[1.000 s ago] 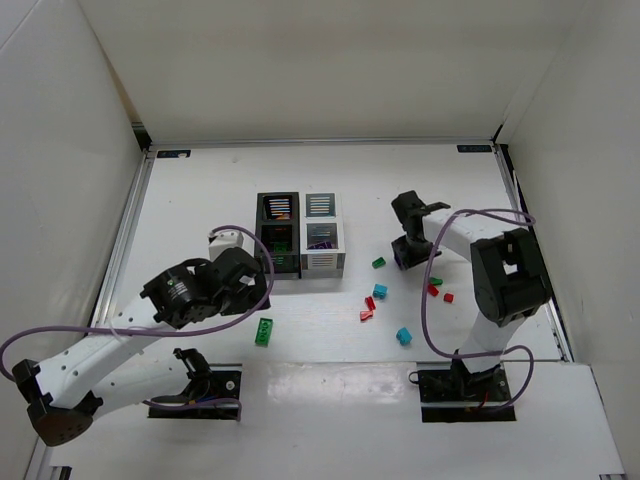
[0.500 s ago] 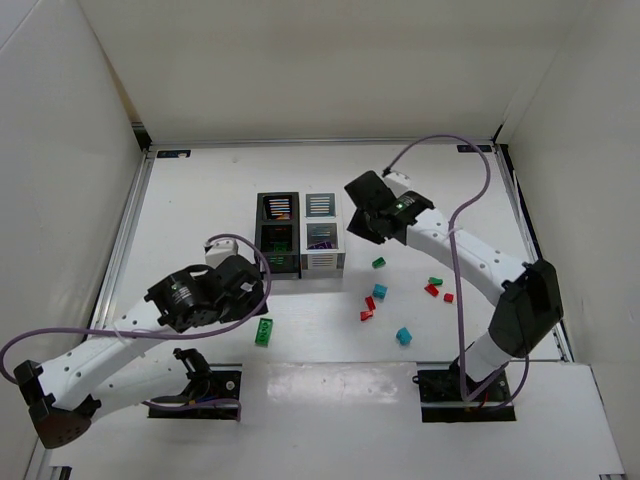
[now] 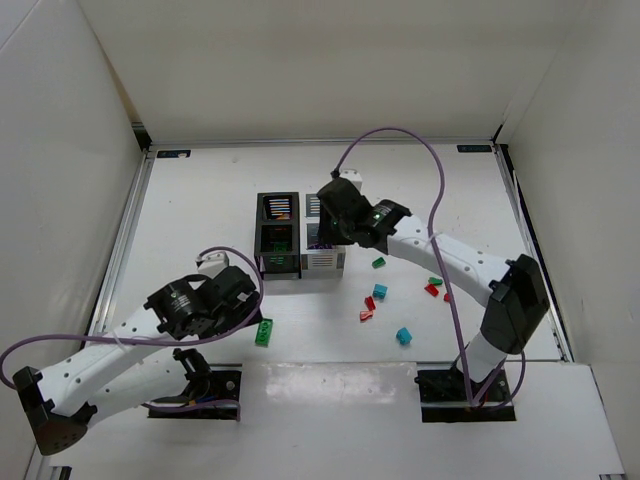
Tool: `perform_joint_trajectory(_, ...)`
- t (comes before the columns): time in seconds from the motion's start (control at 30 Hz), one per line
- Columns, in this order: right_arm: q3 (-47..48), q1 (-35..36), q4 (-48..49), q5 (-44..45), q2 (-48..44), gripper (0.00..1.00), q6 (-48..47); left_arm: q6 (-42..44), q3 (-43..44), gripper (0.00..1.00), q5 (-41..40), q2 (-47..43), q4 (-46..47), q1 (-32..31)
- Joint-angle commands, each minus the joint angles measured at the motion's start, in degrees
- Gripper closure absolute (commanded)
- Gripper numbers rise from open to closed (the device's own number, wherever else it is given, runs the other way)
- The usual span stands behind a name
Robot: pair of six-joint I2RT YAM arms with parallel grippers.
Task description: Sort the legos into containers by color
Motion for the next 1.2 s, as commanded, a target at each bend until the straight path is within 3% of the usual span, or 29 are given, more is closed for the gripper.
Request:
perform_joint_trajectory(0.0,3.4,1.3,1.7,-0.5,2.4,0.69,-2.5,-1.6,-1.5,0.0,1.3,-1.2,0.5,0.1)
perform_joint_trajectory(0.13,3.8,1.4,1.4,-0.4,3.8,0.64,-1.6,-1.4,-2.3,0.0,1.9,-1.6,1.1,0.2)
perform_joint_trajectory(0.2,4.0,1.4,1.1,0.0,4.4,0.51,-1.5,-1.5,-2.9,0.0,1.9,-1.3,1.6,0.3)
perform_joint_trajectory(0.43,4.6,2.2,-0.2,1.7,3.4,0.31,-2.5,-0.9,-4.5,0.0,3.6,-0.1,4.6,0.2)
perform_joint_trajectory(0.67,3.8,2.5,-1.4,3.8,-0.4,0.27,-2.3,1.6,-7.2,0.0,6.3,1.7,11.2,0.5)
perform_joint_trajectory(0.83,-2.9,1.5,-1.3,4.9,-8.4,0.27,-2.4,4.6,-14.3,0.0,9.4,1.6,20.0,-0.5)
perform_joint_trajectory(1.03,-10.7,0.3,-2.3,6.3,-16.8,0.25,-1.1,3.6,-21.5,0.07,8.2,4.3,29.6,-1.2)
perform_joint_trajectory(1.17,-12.3,0.3,-3.8,7.7,-18.8,0.25,-0.6,5.4,-20.6,0.09,5.7,8.2,32.6,-1.5)
